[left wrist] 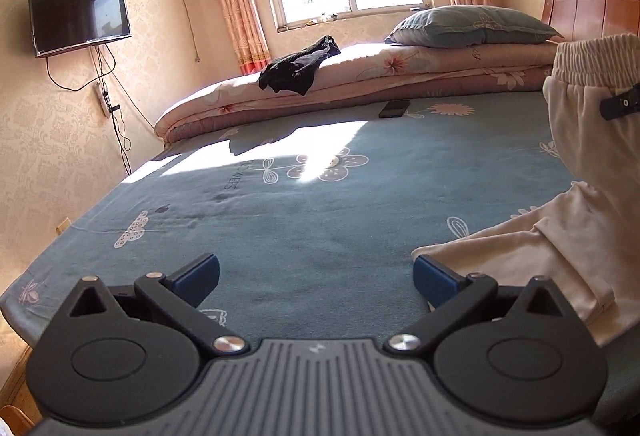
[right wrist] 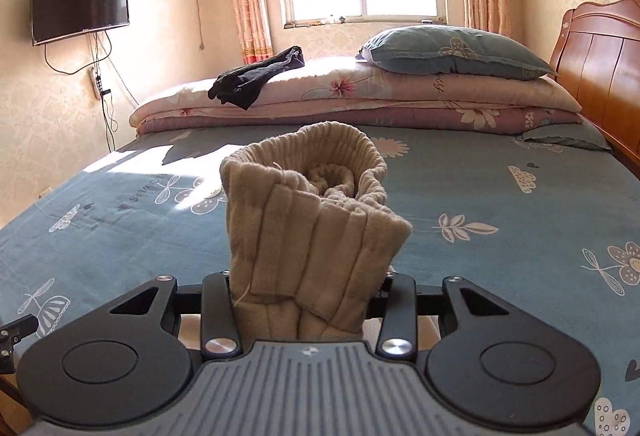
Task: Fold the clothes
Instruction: 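Carry the waistband over toward the leg cuffs with the right tool, then lower the waistband onto the leg ends and open the right tool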
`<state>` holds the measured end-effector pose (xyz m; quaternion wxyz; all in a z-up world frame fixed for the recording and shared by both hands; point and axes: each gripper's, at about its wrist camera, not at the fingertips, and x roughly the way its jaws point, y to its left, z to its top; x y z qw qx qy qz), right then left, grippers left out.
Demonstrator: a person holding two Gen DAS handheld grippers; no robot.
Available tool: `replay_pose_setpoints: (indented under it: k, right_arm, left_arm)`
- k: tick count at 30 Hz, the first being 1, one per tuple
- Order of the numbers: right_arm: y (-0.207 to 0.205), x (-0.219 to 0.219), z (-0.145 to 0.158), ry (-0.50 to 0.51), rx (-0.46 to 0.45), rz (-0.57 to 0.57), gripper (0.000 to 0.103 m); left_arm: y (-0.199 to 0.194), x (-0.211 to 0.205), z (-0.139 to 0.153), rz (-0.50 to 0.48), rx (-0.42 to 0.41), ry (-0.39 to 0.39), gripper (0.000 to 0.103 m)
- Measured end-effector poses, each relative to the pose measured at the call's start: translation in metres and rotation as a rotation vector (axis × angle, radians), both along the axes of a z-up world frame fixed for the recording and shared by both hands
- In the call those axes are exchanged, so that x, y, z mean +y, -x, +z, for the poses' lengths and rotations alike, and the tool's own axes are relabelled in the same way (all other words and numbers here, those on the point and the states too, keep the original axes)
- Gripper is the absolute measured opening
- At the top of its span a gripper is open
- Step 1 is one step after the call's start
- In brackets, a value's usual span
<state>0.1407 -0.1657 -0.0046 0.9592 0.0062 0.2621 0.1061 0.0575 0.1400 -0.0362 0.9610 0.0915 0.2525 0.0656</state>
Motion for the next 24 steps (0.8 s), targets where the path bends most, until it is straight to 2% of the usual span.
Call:
replay_pose_setpoints:
  k: [7,11,14,17,24]
  right_arm:
    - [0.007,0.065,-0.017,0.176,-0.005,0.092,0.046]
    - [0.02,0.11,-0.04,0.375,-0.053,0.139,0.046]
    - [0.035,0.145,-0.067,0.545,-0.089,0.183,0.046]
    - [0.042,0.167,-0.096,0.675,-0.108,0.219,0.046]
    - [0.059,0.191,-0.147,0.949,-0.202,0.287,0.046]
  left_arm:
    - [0.006,0.015,-0.005,0.041,0.017,0.005,0.102]
    - [0.009,0.019,-0.009,0.054,0.029,0.003,0.103]
    - [0.008,0.021,-0.012,0.06,0.043,0.006,0.103]
    - [0.009,0.022,-0.015,0.064,0.052,0.006,0.103]
    - [0.01,0.02,-0.017,0.06,0.06,0.009,0.102]
